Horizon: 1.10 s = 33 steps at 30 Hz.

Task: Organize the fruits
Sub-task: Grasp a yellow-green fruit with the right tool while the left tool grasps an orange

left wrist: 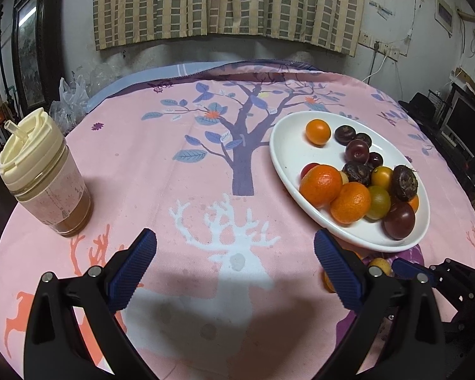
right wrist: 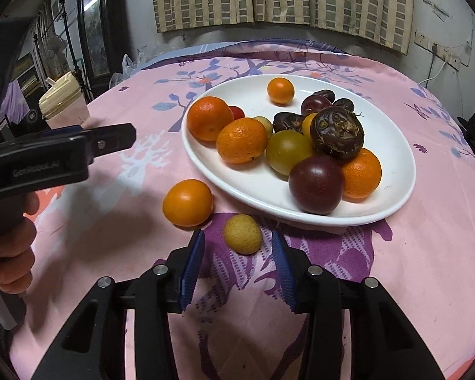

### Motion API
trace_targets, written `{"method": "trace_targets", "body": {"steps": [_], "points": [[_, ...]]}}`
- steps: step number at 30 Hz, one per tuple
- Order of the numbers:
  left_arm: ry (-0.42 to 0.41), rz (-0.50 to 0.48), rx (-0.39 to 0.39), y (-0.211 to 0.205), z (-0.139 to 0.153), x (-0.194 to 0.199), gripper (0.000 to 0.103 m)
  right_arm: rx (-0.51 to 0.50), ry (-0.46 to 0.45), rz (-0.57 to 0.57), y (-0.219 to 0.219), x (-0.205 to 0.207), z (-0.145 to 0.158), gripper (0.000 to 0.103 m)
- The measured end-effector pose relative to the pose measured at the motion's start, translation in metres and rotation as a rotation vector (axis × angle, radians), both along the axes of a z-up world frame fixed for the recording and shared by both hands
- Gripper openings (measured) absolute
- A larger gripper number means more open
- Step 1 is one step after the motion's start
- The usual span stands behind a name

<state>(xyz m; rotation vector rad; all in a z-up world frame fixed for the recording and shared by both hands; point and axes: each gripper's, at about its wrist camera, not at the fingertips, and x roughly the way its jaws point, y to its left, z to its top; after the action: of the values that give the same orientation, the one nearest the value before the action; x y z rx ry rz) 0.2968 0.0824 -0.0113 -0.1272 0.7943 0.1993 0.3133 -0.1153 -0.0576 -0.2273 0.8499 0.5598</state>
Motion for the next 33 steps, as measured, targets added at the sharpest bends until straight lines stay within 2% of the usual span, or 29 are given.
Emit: {"method": "trace_targets", "body": {"steps": [3,8,12,17,20,24,27,29,31,33], "points": [[0.004,-0.001,-0.004,0.0,0.0,0.0,0.098,-0.014,0.01,-0.004,0.001,0.004,-0.004,0.033],[0.002,0.005,-0.003,0.001,-0.001,0.0,0.098,-0.015,0.016,-0.003,0.001,0.006,-0.006,0.027],[0.007,0.008,-0.006,0.002,-0.002,0.001,0.098,-0.025,0.014,0.01,-0.001,0.001,-0.004,0.027],[0.015,-0.004,-0.019,0.0,-0.004,0.002,0.098,0.094,0.006,0.027,-0.017,-0.007,0.02,0.026],[0.016,-0.033,-0.016,-0.007,-0.006,0.001,0.098,0.161,-0.024,-0.02,-0.035,-0.005,0.034,0.026],[0.024,-0.114,0.003,-0.027,-0.011,0.0,0.098,0.227,-0.012,-0.118,-0.06,0.006,0.041,0.026],[0.029,-0.194,0.015,-0.044,-0.015,-0.001,0.097,0.242,-0.005,-0.141,-0.067,0.01,0.042,0.026],[0.031,-0.244,0.025,-0.055,-0.018,-0.001,0.088,0.244,-0.007,-0.142,-0.068,0.011,0.042,0.026],[0.043,-0.292,0.036,-0.065,-0.022,-0.001,0.072,0.242,-0.009,-0.14,-0.067,0.01,0.042,0.026],[0.053,-0.319,0.044,-0.073,-0.027,0.0,0.068,0.239,-0.005,-0.14,-0.067,0.01,0.041,0.027]]}}
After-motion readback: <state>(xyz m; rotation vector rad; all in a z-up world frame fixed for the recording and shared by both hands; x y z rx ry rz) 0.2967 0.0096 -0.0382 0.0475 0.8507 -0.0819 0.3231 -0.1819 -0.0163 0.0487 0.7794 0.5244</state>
